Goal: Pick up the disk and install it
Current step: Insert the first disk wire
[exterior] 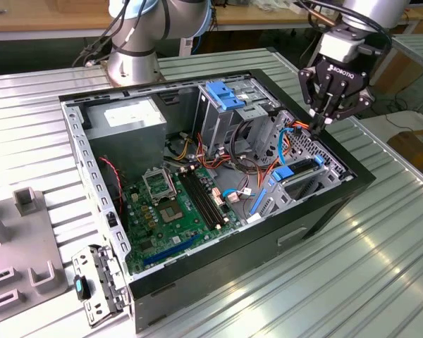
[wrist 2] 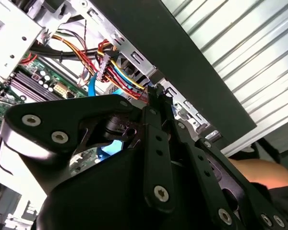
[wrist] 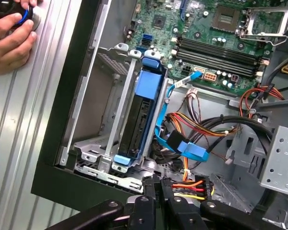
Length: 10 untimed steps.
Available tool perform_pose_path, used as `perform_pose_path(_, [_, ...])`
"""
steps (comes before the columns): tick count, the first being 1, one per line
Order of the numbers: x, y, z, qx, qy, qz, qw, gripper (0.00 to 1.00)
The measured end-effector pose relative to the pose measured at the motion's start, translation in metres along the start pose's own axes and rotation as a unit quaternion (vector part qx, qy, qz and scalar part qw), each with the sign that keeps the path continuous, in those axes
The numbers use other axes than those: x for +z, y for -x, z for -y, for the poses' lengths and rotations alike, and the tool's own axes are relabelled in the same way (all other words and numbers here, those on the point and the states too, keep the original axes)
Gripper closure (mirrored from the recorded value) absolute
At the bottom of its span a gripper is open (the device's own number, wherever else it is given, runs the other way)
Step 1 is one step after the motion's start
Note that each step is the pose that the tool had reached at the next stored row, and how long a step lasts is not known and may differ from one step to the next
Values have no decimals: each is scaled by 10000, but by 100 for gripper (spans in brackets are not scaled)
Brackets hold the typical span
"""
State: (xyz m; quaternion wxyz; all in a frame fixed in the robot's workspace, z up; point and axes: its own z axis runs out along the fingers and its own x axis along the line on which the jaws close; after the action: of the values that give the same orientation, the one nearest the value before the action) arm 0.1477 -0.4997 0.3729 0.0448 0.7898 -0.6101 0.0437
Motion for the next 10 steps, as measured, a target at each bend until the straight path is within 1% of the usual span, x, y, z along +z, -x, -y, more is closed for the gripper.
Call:
perform_pose_path(2, [3, 0, 0, 169, 21, 3, 9999, 83])
perform_pose_path(4, [6, 1, 0, 277, 33, 5, 9996, 83])
perform_pose_path(5, [7, -3, -1, 279, 32, 5, 9996, 83])
perform_pose_path(6, [10, -15, -4, 279, 28, 13, 9996, 83])
perform_pose_path(7, [15, -66, -18, 280, 23, 38, 9996, 83])
perform_pose_path(8, [21, -110, -30, 280, 20, 49, 9996, 83])
perform_pose_path(9, [25, -145, -50, 281, 18, 52, 9996, 83])
perform_pose_path(10, [26, -138, -79, 284, -4, 48, 9996, 83])
